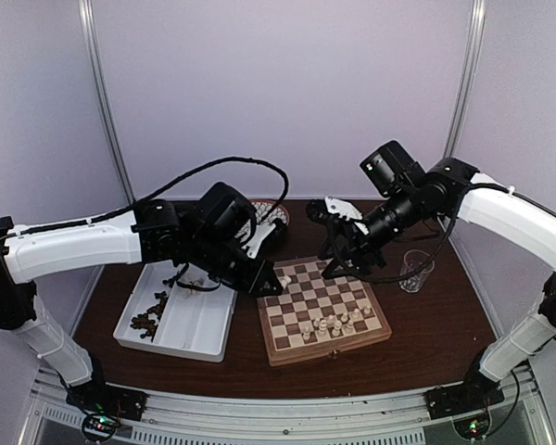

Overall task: Set up the chess pieces on the board
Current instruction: Pass from the left arm to the right

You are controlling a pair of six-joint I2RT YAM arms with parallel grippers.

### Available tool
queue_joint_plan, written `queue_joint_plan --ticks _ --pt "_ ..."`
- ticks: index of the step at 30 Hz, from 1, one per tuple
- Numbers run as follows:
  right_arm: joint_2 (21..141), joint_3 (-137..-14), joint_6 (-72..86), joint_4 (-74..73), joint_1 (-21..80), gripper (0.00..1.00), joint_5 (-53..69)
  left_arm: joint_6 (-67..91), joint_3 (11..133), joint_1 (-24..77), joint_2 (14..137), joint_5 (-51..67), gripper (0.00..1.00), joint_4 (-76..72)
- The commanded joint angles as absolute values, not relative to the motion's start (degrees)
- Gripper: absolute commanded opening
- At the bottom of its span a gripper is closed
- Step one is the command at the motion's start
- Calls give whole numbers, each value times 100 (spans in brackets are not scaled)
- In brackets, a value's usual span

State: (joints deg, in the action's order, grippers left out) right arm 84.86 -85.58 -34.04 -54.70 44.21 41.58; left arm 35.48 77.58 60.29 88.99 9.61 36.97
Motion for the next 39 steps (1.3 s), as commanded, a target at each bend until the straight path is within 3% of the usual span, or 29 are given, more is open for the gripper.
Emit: queue_joint_plan --ticks 1,5,12,25,39 --pt "8649 -8991 -3525 -5778 4478 53 4714 3186 7935 6051 8785 2255 1 3341" --pt "8479 -9048 -4857 -6251 5041 56 3457 3413 8149 6056 8901 2696 1 3417" --pt "8383 -9248 -5612 -6600 5460 55 2238 3837 8745 5992 9209 3487 2 3674" --pt "8420 -9544 -5417 -6490 6004 54 1539 4080 8948 5916 9354 3856 1 3697" --pt "8479 -9390 -5251 -6229 6427 33 974 4350 8725 5839 9247 4188 1 3175"
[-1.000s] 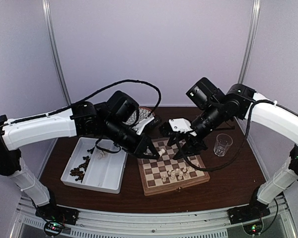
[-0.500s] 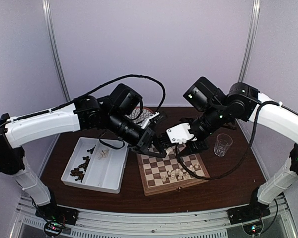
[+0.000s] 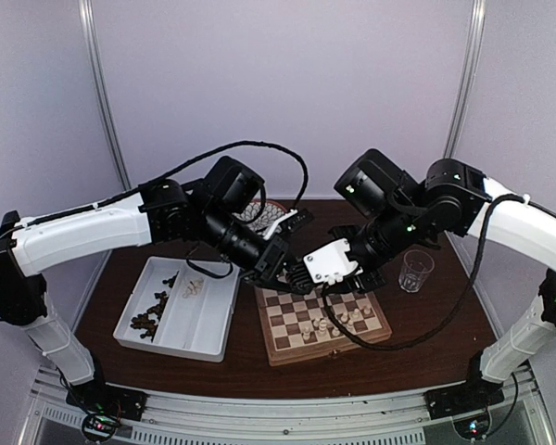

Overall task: Set up the chess pieces on the board
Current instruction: Pass from the left arm to the right, then pass from the right arm to the left

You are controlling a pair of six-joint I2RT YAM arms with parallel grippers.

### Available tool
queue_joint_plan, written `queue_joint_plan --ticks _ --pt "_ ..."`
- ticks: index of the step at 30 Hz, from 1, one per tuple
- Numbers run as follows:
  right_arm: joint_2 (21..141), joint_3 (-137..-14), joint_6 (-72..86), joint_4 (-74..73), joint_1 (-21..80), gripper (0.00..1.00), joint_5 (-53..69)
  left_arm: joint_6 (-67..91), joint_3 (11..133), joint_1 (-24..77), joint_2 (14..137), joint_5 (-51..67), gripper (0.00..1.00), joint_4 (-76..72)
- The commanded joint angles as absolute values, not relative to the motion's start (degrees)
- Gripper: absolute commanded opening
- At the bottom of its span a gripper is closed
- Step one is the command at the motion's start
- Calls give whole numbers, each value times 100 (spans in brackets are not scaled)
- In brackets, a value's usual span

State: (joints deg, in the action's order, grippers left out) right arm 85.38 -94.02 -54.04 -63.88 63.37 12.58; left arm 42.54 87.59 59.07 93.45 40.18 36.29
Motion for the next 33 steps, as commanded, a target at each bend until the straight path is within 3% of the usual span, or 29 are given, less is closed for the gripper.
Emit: queue_joint_plan --ticks 1,5,9,13,20,33 --pt "8493 -9388 -5218 -6175 6444 30 903 4369 8715 5840 9245 4215 1 3131" --pt "8525 -9378 -5139 -6027 6482 17 722 4395 8710 5803 9231 4208 4 3099" --pt "8504 -9313 -4892 -5889 6469 8 716 4255 8706 5739 9008 3734 25 3259" --pt "8441 -9226 -4421 -5608 6267 6 994 4186 8408 5730 8514 2599 37 3237" --pt "8454 -9085 -3482 -5149 5876 6 1463 5317 6897 5763 7874 1741 38 1095" --pt "8552 -9121 -3305 -5051 5845 8 1522 5469 7102 5759 8290 2046 34 786"
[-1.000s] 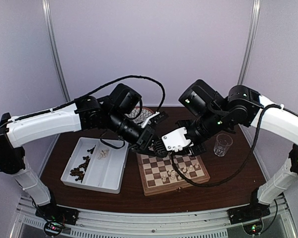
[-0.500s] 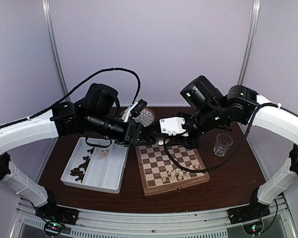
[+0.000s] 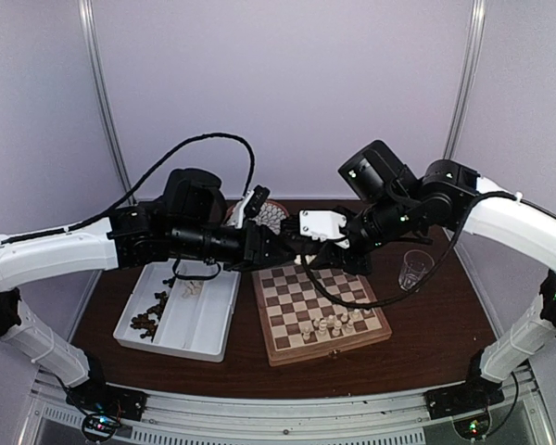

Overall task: Set up the chess pieces on the board
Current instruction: Pass from the right arm to the left, then place the knight at b1.

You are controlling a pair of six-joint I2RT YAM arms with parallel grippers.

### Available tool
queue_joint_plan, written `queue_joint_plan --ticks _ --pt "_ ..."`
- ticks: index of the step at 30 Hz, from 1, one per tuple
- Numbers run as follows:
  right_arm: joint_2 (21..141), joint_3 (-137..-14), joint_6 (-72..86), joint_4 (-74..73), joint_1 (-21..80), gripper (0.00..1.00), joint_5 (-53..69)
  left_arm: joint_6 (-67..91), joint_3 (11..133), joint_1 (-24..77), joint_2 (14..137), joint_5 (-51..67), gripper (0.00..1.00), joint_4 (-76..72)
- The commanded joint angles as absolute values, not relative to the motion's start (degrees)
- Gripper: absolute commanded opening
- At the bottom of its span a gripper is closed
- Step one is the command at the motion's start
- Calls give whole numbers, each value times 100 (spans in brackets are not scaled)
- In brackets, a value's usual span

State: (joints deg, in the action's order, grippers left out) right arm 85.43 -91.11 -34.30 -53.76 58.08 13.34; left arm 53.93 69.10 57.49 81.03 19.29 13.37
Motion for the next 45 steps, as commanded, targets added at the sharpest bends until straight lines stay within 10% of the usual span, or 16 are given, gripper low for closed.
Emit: queue_joint_plan --ticks 1,13,29,35,45 --pt "8552 -9120 -3305 -5043 5845 8 1500 5476 7129 5764 8326 2106 33 786" --pt "8620 -9158 -3181 -4991 5754 8 1565 5701 7021 5757 8345 2393 35 446" --pt "8650 -9114 -3134 -4940 5681 12 1579 5681 7072 5765 8345 2365 0 662" --pt "8162 -8753 -3271 -5257 5319 40 1957 4631 8241 5730 8508 1797 0 3138" --pt "6300 -6695 -3339 -5421 3444 47 2980 3468 10548 5835 10300 1440 0 6737"
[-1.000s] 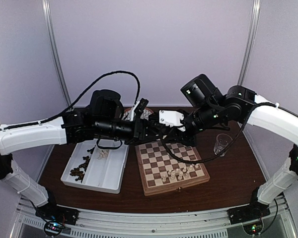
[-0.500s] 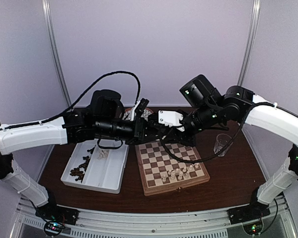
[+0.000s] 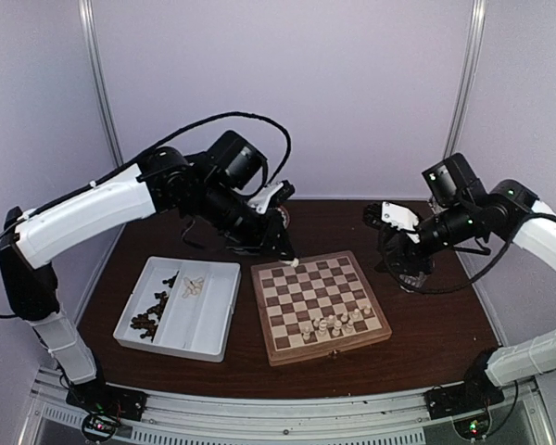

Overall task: Set up the chess pieces on the board
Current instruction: Place the knight at b1.

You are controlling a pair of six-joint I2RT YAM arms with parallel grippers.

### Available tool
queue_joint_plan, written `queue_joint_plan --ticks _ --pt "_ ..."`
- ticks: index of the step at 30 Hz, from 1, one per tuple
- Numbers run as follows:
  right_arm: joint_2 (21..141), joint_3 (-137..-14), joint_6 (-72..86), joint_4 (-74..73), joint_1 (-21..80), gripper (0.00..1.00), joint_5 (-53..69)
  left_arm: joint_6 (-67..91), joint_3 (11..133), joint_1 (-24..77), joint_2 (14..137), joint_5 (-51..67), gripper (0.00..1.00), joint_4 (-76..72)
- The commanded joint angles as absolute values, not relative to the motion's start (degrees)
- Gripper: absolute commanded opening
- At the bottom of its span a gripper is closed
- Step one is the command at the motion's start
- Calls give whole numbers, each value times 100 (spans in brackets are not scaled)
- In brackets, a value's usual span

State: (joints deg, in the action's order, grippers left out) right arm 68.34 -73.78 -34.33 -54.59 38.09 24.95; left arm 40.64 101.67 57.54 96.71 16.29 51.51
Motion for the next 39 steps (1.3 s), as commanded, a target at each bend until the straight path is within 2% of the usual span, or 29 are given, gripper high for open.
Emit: queue_joint_plan --ticks 1,6,10,14,39 --pt "6158 -6483 -3272 -5326 3290 47 3059 3440 10725 5858 10441 1398 0 6838" --pt "5719 -5719 -3180 -4934 2834 47 3071 3273 11395 6103 11217 1047 0 7428" --pt "5590 -5330 -3110 -4606 2718 48 2983 3270 11422 6315 11559 735 0 7464" --pt "5528 -5225 -3111 -4462 2624 48 2805 3278 11417 6475 11776 402 0 7421" --pt "5361 -5047 -3195 -4436 2514 52 2952 3379 11384 6608 12784 559 0 6739"
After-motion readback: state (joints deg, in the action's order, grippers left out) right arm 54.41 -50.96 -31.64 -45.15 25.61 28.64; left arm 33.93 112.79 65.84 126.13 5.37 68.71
